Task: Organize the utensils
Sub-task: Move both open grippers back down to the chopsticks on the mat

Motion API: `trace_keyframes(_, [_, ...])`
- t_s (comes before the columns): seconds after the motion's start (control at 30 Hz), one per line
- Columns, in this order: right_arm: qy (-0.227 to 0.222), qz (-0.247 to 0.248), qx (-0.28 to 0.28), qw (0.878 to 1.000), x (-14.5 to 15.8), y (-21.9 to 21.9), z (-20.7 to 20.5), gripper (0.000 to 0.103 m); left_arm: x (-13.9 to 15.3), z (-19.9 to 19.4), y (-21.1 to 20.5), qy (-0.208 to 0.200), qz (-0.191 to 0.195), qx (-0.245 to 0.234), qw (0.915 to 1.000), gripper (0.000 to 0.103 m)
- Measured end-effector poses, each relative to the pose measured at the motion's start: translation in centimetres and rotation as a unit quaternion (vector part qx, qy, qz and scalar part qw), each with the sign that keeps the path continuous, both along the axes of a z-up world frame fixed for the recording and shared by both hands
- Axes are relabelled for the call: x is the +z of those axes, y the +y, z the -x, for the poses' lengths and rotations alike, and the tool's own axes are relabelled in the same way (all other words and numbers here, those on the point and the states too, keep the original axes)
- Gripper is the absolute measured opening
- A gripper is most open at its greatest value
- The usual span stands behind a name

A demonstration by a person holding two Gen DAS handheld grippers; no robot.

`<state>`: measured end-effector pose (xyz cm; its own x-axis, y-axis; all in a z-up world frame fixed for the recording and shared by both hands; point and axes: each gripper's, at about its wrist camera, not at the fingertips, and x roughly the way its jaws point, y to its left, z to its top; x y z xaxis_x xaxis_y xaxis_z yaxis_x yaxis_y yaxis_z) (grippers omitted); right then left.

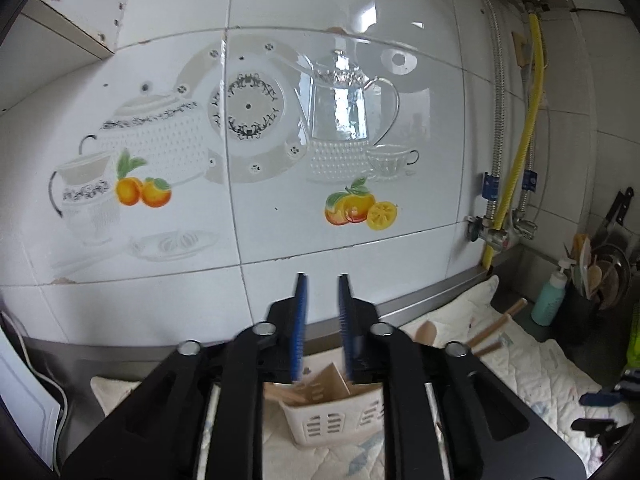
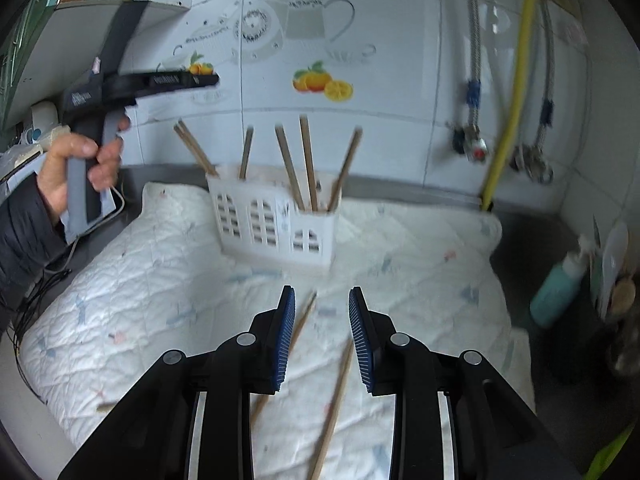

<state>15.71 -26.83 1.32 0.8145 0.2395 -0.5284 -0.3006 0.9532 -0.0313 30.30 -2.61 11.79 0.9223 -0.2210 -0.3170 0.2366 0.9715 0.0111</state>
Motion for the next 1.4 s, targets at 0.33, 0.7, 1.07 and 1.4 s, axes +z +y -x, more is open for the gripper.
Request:
trace_keyframes(0.33, [0.05,-0.046,-0.015,0.998,-5.4,-0.5,5.0,0.026,-2.9,8.3,1.3,0.021,-0.003,-0.002,0.9998,0.036])
trace_keyframes(0.7, [0.082,-0.06,-0.017,0.995,-10.4,3.4,5.7,0.021,-11.7,16.8,2.7,0.121,0.009,-0.026,0.9923,0.042])
trace_keyframes(1.07, [0.103,-0.044,-0.029,0.993,-12.3,5.1,4.3,0.02,-19.2,21.3,1.1,0.208,-0.026,-0.099,0.9726,0.037])
trace_keyframes(1.4, [0.113,-0.044,-0.034,0.992,-13.0,4.9,4.2,0.019,-22.1,21.1,-0.6,0.239,-0.042,-0.126,0.9618,0.021])
